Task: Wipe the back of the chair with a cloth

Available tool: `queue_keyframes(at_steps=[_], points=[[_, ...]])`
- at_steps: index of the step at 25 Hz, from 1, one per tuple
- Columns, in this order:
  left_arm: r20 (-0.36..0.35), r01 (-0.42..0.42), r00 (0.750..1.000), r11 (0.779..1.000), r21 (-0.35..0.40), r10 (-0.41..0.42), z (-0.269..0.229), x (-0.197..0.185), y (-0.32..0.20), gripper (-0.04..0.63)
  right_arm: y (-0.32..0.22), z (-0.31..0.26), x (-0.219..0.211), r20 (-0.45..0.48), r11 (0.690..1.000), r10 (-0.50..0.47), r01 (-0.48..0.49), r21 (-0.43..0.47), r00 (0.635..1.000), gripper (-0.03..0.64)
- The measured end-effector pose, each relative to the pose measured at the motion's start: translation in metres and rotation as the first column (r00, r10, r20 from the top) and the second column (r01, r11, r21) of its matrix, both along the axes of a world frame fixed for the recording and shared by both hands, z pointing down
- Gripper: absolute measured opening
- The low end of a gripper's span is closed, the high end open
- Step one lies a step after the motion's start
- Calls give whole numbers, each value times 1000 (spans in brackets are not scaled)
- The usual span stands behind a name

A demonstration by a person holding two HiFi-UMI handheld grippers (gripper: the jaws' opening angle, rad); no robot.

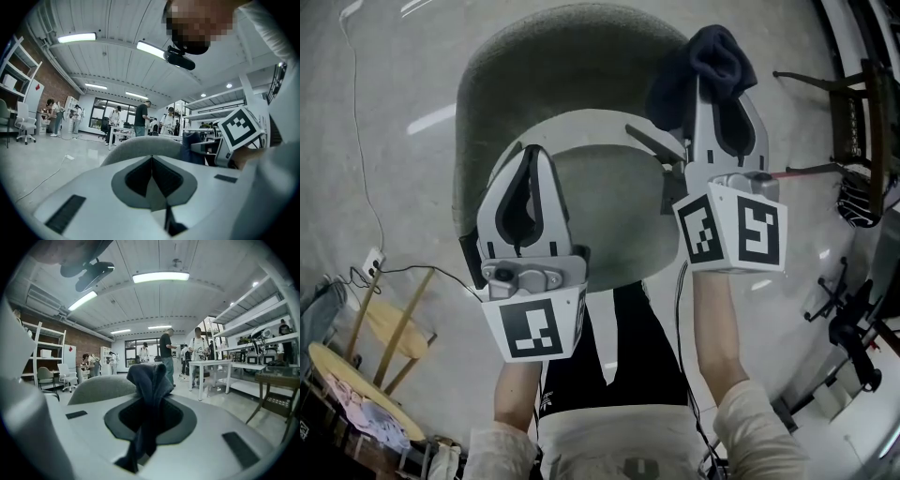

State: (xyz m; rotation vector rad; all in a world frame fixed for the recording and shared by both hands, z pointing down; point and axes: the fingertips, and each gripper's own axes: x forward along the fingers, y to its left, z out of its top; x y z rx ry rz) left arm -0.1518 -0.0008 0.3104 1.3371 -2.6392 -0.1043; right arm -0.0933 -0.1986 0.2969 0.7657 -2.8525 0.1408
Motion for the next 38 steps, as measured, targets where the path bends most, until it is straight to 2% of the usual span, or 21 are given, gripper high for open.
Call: queue_keyframes(at_steps=[4,8,11,16,20,25,28,38], points=[[-1,22,1000,1000,1,-22,0,-3,12,15,19,-7,-3,18,999,-51,51,-10,999,58],[13,61,998,998,-11,-60,2,-9,28,15,62,-18,-16,72,978,-204,207,-34,976,58],[26,92,995,996,-9,-91,1,-13,43,15,109,-18,-35,105,936,-343,349,-44,933,58],[18,151,988,988,-6,-151,3,-18,70,15,182,3,-63,113,842,-521,531,-94,846,58],[2,178,984,983,-38,-178,16,-20,93,15,222,28,-82,121,776,-597,609,-163,793,58],[0,222,975,974,-41,-222,25,-26,115,15,256,52,-102,96,729,-660,666,-159,745,58],[14,236,972,972,-16,-235,22,-27,123,15,267,60,-112,90,720,-671,675,-159,736,58],[-9,260,965,965,-45,-261,30,-30,132,15,268,71,-129,66,747,-648,650,-142,759,58]])
